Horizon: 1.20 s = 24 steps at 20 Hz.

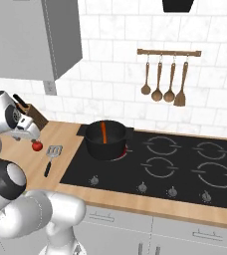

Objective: Put the carrot and tomato in the pot. Retrieve the spatula and lightly stir the vegetables in the pot.

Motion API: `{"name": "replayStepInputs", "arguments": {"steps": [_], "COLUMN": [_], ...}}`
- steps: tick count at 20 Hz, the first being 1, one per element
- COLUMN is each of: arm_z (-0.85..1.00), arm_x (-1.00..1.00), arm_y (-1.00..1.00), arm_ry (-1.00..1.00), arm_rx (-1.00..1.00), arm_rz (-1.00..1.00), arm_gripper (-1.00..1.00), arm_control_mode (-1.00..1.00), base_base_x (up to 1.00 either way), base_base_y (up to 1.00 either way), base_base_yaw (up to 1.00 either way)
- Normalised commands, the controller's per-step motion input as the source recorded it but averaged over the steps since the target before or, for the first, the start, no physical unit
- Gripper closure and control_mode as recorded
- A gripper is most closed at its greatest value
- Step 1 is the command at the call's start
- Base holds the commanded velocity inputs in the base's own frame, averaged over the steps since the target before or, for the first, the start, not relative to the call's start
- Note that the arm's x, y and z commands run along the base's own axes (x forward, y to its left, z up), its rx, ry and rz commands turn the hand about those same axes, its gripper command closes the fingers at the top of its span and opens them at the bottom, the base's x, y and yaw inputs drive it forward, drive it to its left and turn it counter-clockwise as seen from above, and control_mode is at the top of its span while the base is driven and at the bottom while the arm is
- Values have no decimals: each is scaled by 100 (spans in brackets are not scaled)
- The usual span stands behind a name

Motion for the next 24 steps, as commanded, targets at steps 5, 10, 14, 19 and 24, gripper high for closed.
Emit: {"name": "replayStepInputs", "arguments": {"steps": [5,10,14,19,24], "arm_z": [-62,-45,-22,-20,-29], "arm_x": [22,31,38,37,33], "arm_y": [16,1,7,8,16], "arm_ry": [-1,-1,0,0,0], "arm_rx": [-1,0,0,0,0], "arm_rz": [4,4,5,4,4], "arm_gripper": [-100,-100,-100,-100,-100], "arm_control_mode": [-100,-100,-100,-100,-100], "base_base_x": [0,0,0,0,0], "base_base_y": [0,0,0,0,0], "base_base_yaw": [0,0,0,0,0]}}
